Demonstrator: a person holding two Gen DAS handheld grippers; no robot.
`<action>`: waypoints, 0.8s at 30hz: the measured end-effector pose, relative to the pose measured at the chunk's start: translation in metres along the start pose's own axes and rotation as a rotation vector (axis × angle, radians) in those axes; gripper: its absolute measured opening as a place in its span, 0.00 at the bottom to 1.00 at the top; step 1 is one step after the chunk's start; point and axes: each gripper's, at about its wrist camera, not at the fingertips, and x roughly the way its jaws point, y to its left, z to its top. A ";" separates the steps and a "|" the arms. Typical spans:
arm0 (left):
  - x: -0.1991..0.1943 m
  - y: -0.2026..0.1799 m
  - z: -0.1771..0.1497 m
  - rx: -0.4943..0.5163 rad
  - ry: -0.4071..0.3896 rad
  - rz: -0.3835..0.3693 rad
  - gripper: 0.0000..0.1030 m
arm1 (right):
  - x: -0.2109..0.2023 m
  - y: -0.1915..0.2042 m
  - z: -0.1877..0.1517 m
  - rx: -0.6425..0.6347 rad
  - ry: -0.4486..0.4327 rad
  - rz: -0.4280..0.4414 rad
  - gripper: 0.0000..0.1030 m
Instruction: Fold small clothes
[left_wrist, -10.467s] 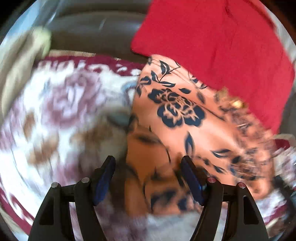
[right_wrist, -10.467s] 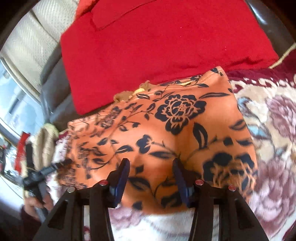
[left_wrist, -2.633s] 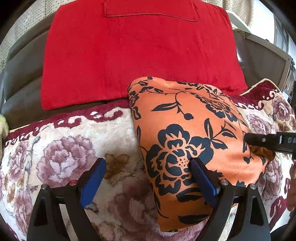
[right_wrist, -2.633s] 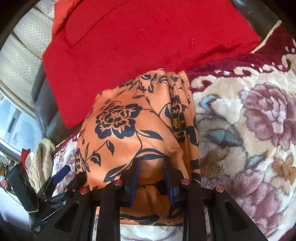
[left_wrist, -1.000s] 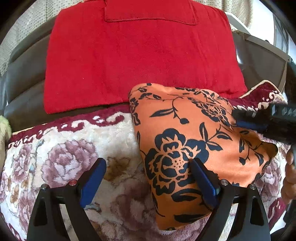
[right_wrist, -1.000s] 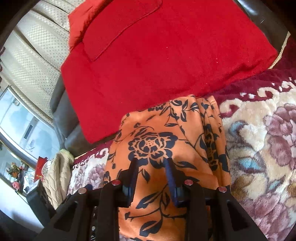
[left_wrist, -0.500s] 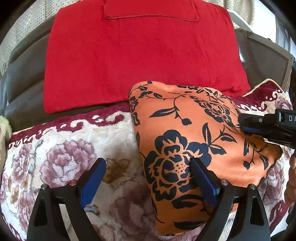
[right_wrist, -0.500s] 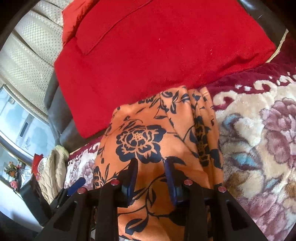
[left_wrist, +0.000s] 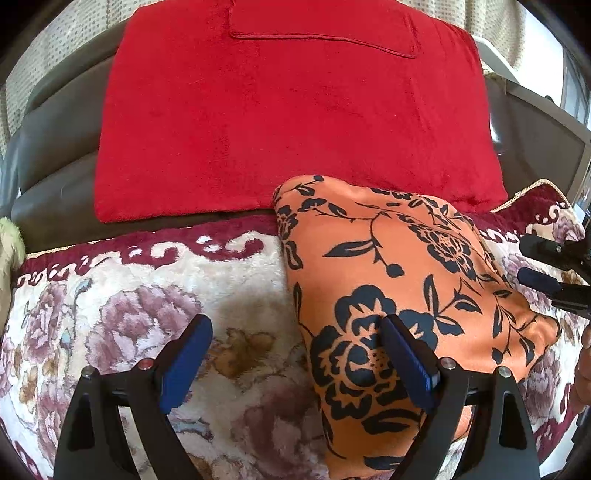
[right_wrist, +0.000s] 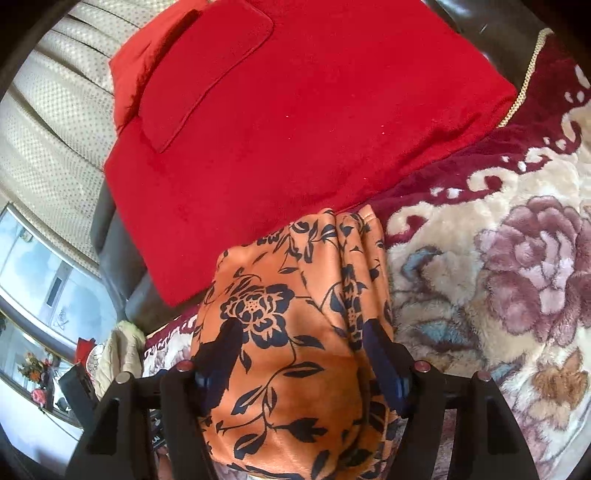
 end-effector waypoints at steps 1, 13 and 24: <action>0.000 0.001 0.000 -0.001 -0.001 0.002 0.90 | 0.000 -0.001 0.000 -0.002 -0.002 -0.004 0.69; 0.010 0.008 0.000 0.000 0.013 0.046 0.90 | 0.012 0.012 -0.007 -0.100 0.050 -0.023 0.47; 0.002 0.028 0.010 -0.090 -0.025 -0.001 0.90 | 0.030 0.012 0.019 -0.070 0.052 -0.062 0.48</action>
